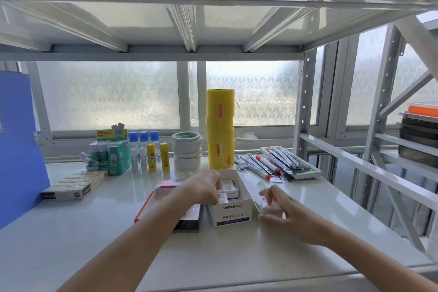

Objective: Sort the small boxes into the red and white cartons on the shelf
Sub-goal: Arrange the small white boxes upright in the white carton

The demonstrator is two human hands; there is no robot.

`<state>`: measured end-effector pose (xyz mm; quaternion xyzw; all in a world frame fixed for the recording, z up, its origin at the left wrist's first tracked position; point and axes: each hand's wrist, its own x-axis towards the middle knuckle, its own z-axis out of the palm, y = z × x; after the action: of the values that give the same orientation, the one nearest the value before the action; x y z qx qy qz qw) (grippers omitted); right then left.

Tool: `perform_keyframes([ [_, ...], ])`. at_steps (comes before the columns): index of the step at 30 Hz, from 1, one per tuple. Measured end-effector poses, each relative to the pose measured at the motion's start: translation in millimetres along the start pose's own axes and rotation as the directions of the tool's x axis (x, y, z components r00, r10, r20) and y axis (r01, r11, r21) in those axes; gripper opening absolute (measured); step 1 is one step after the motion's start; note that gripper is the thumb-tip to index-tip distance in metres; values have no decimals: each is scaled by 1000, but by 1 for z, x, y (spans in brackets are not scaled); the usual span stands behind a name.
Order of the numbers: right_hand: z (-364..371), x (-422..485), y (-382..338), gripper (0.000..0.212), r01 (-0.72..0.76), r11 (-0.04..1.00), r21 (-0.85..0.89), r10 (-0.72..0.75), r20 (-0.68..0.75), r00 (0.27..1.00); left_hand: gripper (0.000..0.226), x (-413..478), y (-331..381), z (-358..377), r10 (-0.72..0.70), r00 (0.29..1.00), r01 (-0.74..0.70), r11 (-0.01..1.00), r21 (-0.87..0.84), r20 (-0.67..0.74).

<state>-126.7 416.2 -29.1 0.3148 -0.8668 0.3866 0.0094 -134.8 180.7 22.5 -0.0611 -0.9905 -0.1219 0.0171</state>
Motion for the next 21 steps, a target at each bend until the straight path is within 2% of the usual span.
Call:
perform_keyframes([
  [3, -6, -19, 6, 26, 34, 997, -67, -34, 8, 999, 38, -1, 0, -1, 6, 1000, -6, 1000, 5, -6],
  [7, -18, -31, 8, 34, 6, 1000, -19, -5, 46, 999, 37, 0, -4, 0, 0, 1000, 0, 1000, -27, -6],
  [9, -19, -33, 8, 33, -3, 1000, 0, 3, 21, 1000, 39, 0, -5, -1, -3, 1000, 3, 998, -64, 0],
  [13, -28, -29, -6, 36, 20, 996, -91, -22, -24, 999, 40, -2, -4, -4, -5, 1000, 5, 996, -91, 4],
  [15, -41, -16, -22, 41, 74, 994, -80, -82, -111, 990, 39, -3, -3, -4, -13, 1000, 13, 995, -96, 1],
  [17, -53, 5, -43, 44, 132, 991, 16, -128, -158, 979, 30, -3, -2, -3, -25, 1000, 24, 995, -92, -2],
  [19, -55, 30, -65, 46, 169, 983, 69, -162, -98, 982, 19, -3, 0, -2, -30, 999, 29, 997, -72, -11],
  [21, -48, 55, -80, 46, 228, 973, -29, -229, -55, 972, 14, -3, 1, -1, -38, 999, 37, 998, -47, -14],
])
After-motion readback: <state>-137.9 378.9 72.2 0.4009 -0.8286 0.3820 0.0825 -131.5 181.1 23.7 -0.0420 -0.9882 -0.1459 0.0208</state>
